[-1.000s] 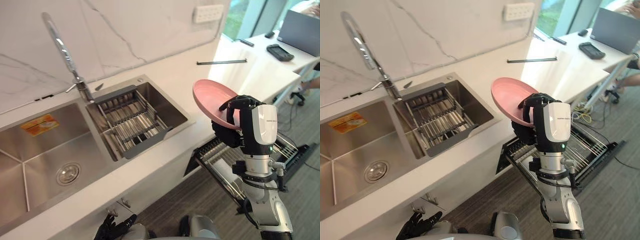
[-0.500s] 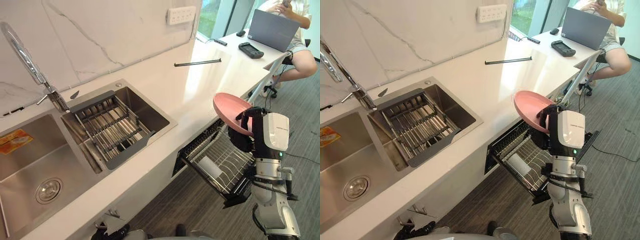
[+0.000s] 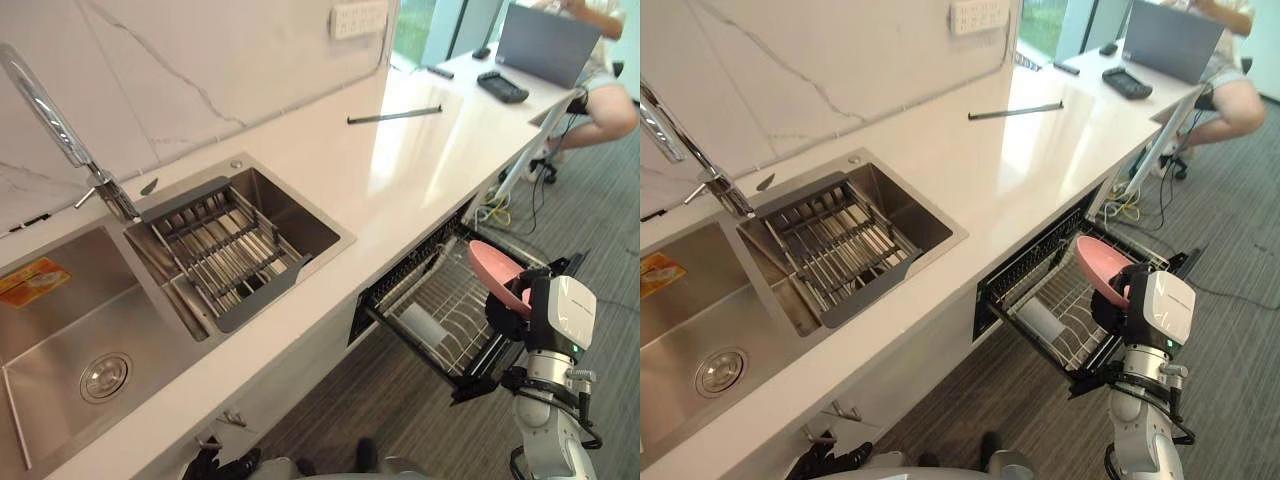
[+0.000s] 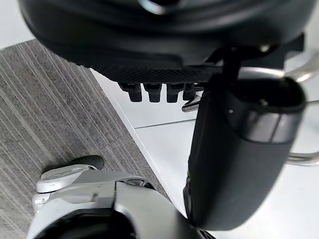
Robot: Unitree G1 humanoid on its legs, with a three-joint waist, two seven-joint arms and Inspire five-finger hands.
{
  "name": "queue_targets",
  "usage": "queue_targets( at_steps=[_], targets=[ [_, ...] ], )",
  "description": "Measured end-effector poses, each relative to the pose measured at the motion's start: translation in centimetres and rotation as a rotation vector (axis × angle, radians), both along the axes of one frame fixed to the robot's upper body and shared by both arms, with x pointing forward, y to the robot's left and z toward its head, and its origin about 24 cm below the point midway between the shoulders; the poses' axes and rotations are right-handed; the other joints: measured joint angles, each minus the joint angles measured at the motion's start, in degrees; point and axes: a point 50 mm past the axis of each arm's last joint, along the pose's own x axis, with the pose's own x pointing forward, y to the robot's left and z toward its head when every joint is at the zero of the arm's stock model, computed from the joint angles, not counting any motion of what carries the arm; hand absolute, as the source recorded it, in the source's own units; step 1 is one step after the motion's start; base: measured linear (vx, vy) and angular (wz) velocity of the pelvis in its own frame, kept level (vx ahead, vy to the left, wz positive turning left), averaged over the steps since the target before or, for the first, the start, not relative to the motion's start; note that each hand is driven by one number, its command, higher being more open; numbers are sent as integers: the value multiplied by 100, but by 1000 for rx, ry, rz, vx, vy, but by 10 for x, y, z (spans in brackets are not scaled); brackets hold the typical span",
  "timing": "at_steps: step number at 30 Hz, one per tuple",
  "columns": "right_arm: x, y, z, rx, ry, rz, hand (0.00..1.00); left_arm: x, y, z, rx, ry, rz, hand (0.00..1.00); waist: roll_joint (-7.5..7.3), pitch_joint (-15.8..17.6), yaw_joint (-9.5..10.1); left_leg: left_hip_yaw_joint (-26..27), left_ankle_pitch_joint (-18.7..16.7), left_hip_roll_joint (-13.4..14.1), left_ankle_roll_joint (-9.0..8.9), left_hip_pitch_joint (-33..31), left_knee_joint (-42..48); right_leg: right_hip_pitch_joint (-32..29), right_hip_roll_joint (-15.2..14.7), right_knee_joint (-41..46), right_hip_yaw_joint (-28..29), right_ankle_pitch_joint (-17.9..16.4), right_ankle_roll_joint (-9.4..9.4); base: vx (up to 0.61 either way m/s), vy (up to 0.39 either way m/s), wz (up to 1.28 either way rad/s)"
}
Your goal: Walk over to the sink, pick up the cup, carry it to the dishwasher, place the cup inside the dishwasher, then close the dishwasher door
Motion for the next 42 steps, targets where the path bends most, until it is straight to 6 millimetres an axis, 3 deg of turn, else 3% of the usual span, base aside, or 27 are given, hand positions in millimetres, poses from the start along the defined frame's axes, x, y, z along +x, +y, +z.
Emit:
queue_targets(
  at_steps=[5, 10, 11, 19, 28, 37, 42],
  targets=[
    [31, -2, 16, 80, -123, -66, 0, 51, -4, 11, -6, -135, -40, 100, 8, 650, 34, 0, 1, 91, 51, -854, 493, -818, -32, 412, -15, -1, -38, -70, -23, 5],
    [53, 0, 36, 115, -219, -74, 0, 87, -16, 24, -28, -242, -100, 100, 9, 1121, 88, 34, -101, 238, 121, -1498, 976, -1416, -3, 763, -1, -25, -78, -59, -25, -2],
    [59, -1, 44, 122, -253, -72, 0, 107, -22, 32, -33, -296, -139, 100, 14, 1248, 151, 53, -165, 322, 116, -1766, 1209, -1677, 18, 935, 1, -64, -121, -58, -36, -6],
    [82, -5, 88, 114, -399, -35, 0, 150, -49, 56, -84, -461, -169, 100, 34, 1386, 205, 66, -318, 584, 99, -2694, 1820, -2570, 68, 1432, -132, -303, -270, -43, -46, 1],
    [109, -13, 116, 173, -440, -30, 0, 174, -76, 72, -159, -553, -170, 100, 39, 1430, 268, 67, -314, 678, 92, -3141, 1990, -3124, 53, 1843, -218, -434, -355, 42, -41, 5],
    [130, -18, 135, 182, -400, 9, 0, 185, -78, 84, -173, -610, -167, 100, 47, 1429, 299, 26, -295, 636, 62, -3269, 1934, -3283, -61, 2007, -385, -564, -384, 39, -2, 9],
    [143, -9, 149, 167, -384, 67, 0, 189, -77, 88, -172, -629, -159, 100, 55, 1425, 316, 26, -260, 615, 38, -3401, 1906, -3417, -110, 2044, -468, -590, -390, 32, -9, 13]
  ],
)
